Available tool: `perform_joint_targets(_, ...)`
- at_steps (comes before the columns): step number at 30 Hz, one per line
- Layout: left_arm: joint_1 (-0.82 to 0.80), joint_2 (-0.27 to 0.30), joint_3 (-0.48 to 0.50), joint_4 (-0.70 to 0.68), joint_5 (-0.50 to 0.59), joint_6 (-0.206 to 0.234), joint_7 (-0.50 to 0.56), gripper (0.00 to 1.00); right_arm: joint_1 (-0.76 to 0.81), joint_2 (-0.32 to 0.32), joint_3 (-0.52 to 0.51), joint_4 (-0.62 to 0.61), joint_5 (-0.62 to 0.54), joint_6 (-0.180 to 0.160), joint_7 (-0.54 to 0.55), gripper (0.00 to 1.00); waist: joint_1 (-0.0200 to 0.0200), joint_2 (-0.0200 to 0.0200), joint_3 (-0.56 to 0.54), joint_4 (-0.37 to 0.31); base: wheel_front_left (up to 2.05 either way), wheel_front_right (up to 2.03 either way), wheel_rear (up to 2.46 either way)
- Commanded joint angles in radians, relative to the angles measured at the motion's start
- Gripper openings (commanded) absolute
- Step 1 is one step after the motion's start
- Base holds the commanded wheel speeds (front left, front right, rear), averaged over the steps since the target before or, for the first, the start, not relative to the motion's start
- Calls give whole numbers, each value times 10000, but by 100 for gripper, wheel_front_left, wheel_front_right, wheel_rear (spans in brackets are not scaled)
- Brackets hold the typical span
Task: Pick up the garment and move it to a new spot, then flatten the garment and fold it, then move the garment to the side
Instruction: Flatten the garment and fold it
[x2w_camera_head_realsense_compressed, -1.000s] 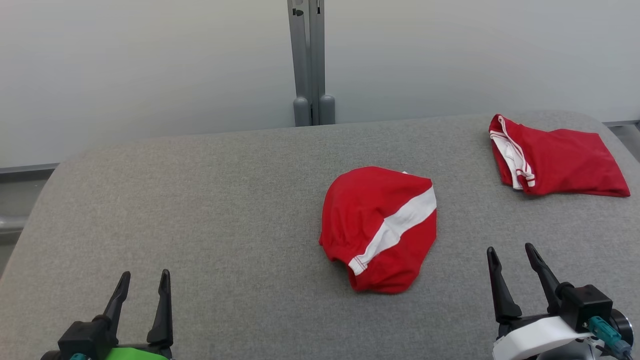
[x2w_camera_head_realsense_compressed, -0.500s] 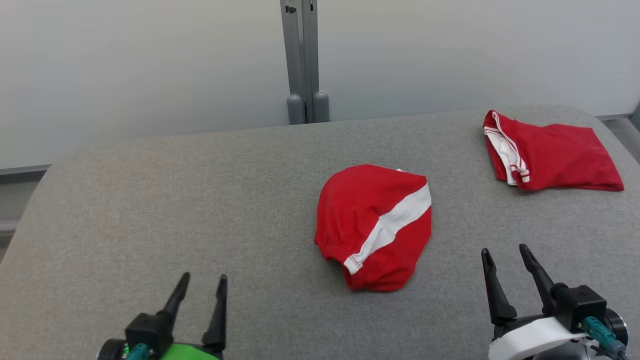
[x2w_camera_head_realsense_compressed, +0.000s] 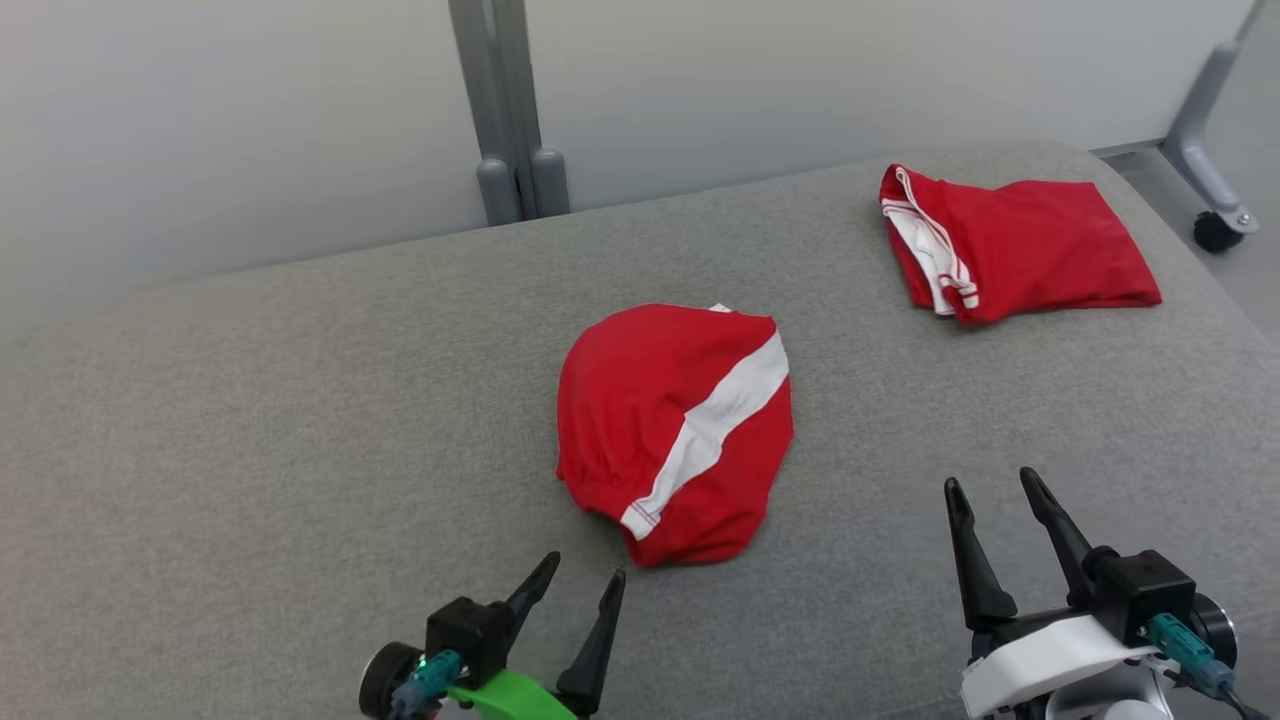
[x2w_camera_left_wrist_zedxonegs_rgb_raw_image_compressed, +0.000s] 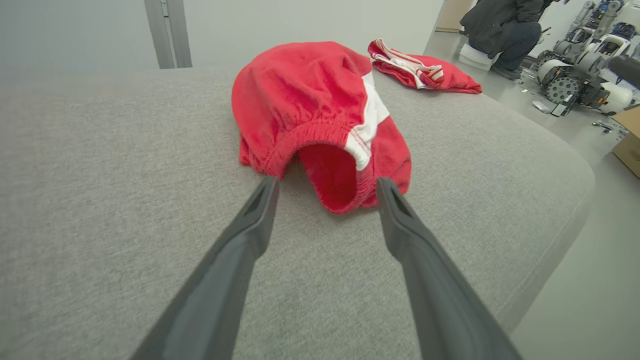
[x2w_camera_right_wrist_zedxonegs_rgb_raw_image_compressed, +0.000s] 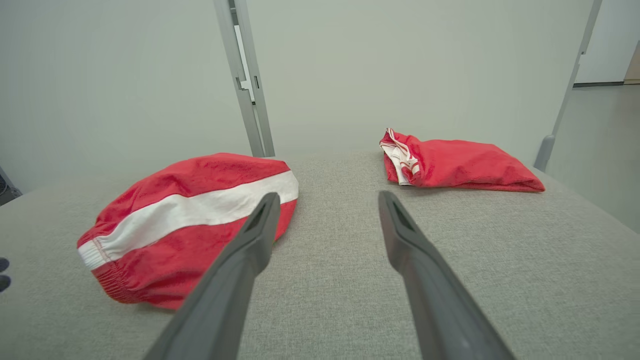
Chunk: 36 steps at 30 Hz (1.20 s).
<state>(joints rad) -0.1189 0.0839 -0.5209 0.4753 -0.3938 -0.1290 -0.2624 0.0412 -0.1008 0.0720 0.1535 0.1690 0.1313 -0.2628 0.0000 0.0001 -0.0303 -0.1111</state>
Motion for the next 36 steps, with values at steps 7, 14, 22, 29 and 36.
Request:
perform_joint_targets(7,-804,-133,-434,666,-681,-28,-30,100,-258,4,39,-61,-73,-10,-25,100,0,-1,656,-1073,0,0,0)
perform_joint_targets(14,-1427,-203,-748,1285,-1087,-29,-28,100,-260,24,7,-138,-107,-10,-25,100,0,-1,813,-1338,0,0,0)
perform_joint_targets(22,-2034,-266,-469,1262,-1544,-29,-30,0,-252,61,-52,-147,-186,-10,-25,100,0,-1,829,-1039,0,0,0)
perform_joint_targets(29,-1744,252,70,559,-1258,-29,-30,0,-16,109,-198,-58,-143,-10,-25,100,0,-1,523,-318,0,0,0)
perform_joint_targets(36,-846,1274,562,-226,-1058,-28,-30,0,154,183,-220,28,-34,-10,-25,100,0,-1,252,334,0,0,0)
